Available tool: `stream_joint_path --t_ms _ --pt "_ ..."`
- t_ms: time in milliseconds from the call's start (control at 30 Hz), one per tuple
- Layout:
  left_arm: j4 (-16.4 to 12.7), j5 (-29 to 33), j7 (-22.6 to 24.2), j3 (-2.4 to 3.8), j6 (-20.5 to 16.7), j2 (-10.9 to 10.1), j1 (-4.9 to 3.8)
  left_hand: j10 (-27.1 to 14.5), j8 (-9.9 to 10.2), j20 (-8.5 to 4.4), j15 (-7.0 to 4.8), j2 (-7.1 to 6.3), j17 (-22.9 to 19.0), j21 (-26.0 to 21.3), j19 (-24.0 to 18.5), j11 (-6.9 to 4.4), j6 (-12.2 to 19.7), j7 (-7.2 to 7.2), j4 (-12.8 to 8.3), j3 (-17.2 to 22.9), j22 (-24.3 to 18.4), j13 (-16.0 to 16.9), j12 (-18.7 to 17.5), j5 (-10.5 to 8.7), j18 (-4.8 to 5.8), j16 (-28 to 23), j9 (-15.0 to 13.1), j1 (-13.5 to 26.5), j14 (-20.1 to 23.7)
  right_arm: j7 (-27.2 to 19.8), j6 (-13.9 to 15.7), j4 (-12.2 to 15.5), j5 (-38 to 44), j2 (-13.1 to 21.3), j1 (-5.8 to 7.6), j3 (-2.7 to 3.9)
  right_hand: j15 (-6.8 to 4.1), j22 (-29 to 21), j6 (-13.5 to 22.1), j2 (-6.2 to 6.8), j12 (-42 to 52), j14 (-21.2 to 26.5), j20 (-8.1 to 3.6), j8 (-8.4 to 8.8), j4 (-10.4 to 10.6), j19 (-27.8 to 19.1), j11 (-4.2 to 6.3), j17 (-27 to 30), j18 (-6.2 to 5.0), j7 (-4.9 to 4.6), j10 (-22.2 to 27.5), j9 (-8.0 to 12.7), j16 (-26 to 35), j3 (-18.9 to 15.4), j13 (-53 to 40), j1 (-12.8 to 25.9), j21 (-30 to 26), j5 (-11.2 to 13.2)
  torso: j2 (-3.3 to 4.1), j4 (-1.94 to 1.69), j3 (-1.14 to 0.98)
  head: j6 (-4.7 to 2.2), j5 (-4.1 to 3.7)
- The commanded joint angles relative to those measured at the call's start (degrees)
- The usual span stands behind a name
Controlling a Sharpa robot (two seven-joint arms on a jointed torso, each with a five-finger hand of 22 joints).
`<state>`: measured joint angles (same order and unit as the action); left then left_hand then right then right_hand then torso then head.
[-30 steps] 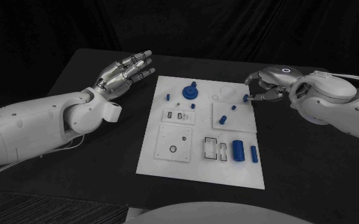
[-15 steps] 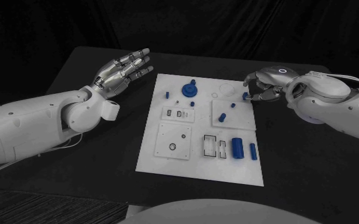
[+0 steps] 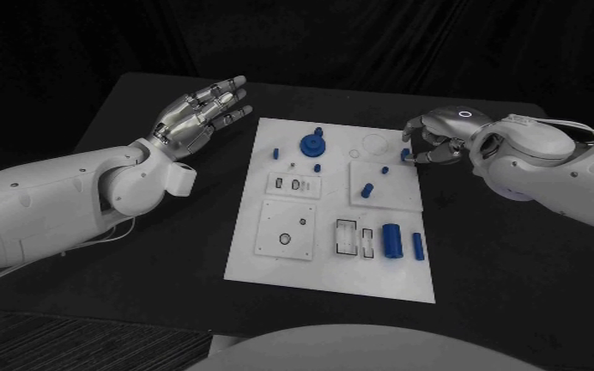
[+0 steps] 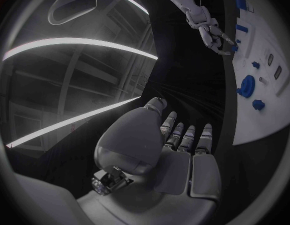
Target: Assemble the parts on the task board
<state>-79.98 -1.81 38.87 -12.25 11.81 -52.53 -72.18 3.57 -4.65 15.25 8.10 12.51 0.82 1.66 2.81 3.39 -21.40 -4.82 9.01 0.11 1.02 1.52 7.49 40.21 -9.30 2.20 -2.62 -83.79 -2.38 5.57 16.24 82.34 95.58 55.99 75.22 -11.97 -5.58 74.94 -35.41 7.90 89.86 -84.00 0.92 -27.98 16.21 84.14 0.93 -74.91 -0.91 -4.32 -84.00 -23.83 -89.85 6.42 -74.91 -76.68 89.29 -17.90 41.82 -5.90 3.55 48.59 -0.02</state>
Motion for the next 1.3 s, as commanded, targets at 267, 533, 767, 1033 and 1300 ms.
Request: stream_joint_path --t_ms 267,533,767,1033,1300 --pt "-0.04 0.06 1.61 0.05 1.16 0.07 0.09 -0.19 -0.16 0.13 0.18 -0.14 0.04 0.18 0.21 0.09 0.31 0.17 -0.08 0.44 0.04 -0.01 -0.08 0.29 -1.09 0.23 0.0 0.61 0.15 1.93 -0.58 -0.46 0.11 -0.29 -0.22 0.03 0.46 14.6 -0.13 -0.19 0.14 -5.8 0.44 -1.05 -0.56 5.17 -0.25 -14.23 0.56 -0.06 -6.0 -0.54 0.36 0.35 -15.09 -0.97 -0.46 -0.77 0.04 -0.09 0.03 0.37 -0.32" --pt "-0.04 0.06 1.45 0.05 1.32 0.04 0.09 -0.19 -0.16 0.13 0.18 -0.14 0.04 0.18 0.21 0.09 0.31 0.17 -0.08 0.44 0.04 -0.01 -0.08 0.29 -1.09 0.23 0.0 0.61 0.15 2.24 -1.3 -1.08 0.11 -0.78 -0.48 0.03 0.46 14.58 0.04 -0.17 0.14 -5.8 0.44 -1.33 -0.74 5.14 -0.24 -14.22 0.54 -0.05 -6.0 -0.69 0.37 0.39 -15.09 -1.19 -0.51 -0.94 -0.04 0.05 0.07 0.47 -0.08" --pt "-0.07 0.06 1.34 0.05 1.4 -0.03 0.1 -0.19 -0.16 0.13 0.18 -0.14 0.04 0.18 0.21 0.09 0.31 0.17 -0.08 0.44 0.04 -0.01 -0.08 0.29 -1.09 0.23 0.0 0.61 0.15 2.32 -1.78 -1.37 0.11 -1.0 -0.73 0.03 0.45 14.55 0.16 -0.14 0.14 -5.79 0.44 -1.69 -1.0 5.09 -0.23 -14.17 0.52 -0.04 -6.0 -0.87 0.4 0.44 -15.09 -1.5 -0.6 -1.04 -0.04 0.0 0.03 0.64 -0.06" --pt "-0.07 0.06 1.27 0.05 1.47 -0.04 0.1 -0.19 -0.16 0.13 0.18 -0.14 0.04 0.18 0.21 0.09 0.31 0.17 -0.08 0.44 0.04 -0.01 -0.08 0.29 -1.09 0.23 0.0 0.61 0.15 2.15 -1.73 -1.44 0.11 -1.12 -0.82 0.03 0.43 14.54 -0.17 -0.38 0.14 -5.79 0.43 -3.57 -1.62 5.07 -0.23 -14.18 0.51 -0.01 -6.0 -1.75 0.39 0.63 -15.09 -1.97 -0.63 -2.77 -0.07 -0.02 0.04 0.9 -0.11" --pt "-0.1 0.06 1.17 0.05 1.5 -0.06 0.11 -0.19 -0.16 0.13 0.18 -0.14 0.04 0.18 0.21 0.09 0.31 0.17 -0.08 0.44 0.04 -0.01 -0.08 0.29 -1.09 0.23 0.0 0.61 0.15 1.8 -1.32 -1.5 0.11 -1.31 -0.86 0.03 0.38 14.54 -0.69 -0.54 0.14 -5.79 0.4 -4.96 -1.95 5.07 -0.13 -14.17 0.51 0.15 -6.0 -2.5 0.4 0.68 -15.09 -2.05 -0.63 -3.2 -0.04 0.02 0.05 0.99 -0.19"
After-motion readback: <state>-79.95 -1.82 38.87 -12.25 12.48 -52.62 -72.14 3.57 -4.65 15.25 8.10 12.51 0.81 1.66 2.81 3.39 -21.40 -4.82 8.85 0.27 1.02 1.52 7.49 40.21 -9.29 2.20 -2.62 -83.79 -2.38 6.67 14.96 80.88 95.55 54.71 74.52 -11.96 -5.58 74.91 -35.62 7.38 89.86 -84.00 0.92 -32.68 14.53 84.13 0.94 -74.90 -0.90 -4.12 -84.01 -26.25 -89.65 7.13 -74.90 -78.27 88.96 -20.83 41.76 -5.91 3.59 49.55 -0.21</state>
